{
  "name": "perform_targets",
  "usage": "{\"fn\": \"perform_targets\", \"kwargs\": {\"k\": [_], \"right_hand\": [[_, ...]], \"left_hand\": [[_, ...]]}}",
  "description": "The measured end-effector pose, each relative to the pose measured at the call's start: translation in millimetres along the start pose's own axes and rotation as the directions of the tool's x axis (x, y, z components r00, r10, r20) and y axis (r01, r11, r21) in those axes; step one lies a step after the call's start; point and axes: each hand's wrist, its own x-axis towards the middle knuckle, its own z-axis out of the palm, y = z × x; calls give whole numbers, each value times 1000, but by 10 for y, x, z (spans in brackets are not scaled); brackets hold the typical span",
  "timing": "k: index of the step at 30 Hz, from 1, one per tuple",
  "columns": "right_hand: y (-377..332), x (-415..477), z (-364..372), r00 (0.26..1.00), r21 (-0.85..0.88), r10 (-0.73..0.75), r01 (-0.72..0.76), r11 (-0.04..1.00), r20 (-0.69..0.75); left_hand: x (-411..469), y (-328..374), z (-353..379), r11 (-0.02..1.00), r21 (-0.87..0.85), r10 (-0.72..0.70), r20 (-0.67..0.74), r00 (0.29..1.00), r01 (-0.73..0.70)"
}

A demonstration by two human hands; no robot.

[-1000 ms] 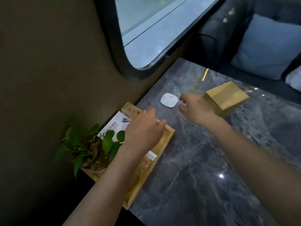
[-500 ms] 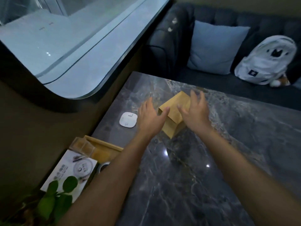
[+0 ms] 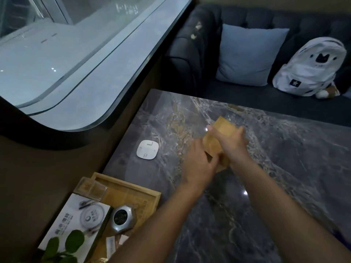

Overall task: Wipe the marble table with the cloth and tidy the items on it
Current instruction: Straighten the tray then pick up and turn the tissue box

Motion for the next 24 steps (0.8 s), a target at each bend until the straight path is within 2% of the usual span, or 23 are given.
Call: {"fn": "perform_targets", "kwargs": {"k": [2,5,6,8,11,12,14,18,20,24], "right_hand": [[36,6,-72,999,-32,-2,1,999,-32],[47,-18,-186,1000,-28,28,-28,999,-7],[54,-16,-225,999,-22,42,-42,999,-3],[67,-7,-292,997,13,71,-71,997,4],[110,-14,-365,993,113,108,-112,987,45],[127,-27,-390,992,143,104,-112,983,65],[167,-49,-423,990,208,92,-113,972,110],[199,-71,-368,970,353,91,-168,920,223],[175,-87,-271,961,388,85,-187,903,264],[113,-179,11,936,458,-39,-135,879,351]], "left_hand": [[-127,75,107,990,131,56,-20,998,-52],[-258,136,191,954,258,160,-6,987,-153],[-271,142,200,944,277,186,1,983,-179],[-266,165,132,966,191,171,38,984,-176],[-207,141,-76,982,-189,19,125,992,5],[-182,124,-157,945,-313,-64,120,991,99],[-110,41,-294,859,-449,-243,67,968,247],[36,-140,-485,735,-491,-478,113,871,467],[72,-197,-568,669,-514,-531,174,829,537],[112,-232,-781,544,-575,-573,276,771,611]]}}
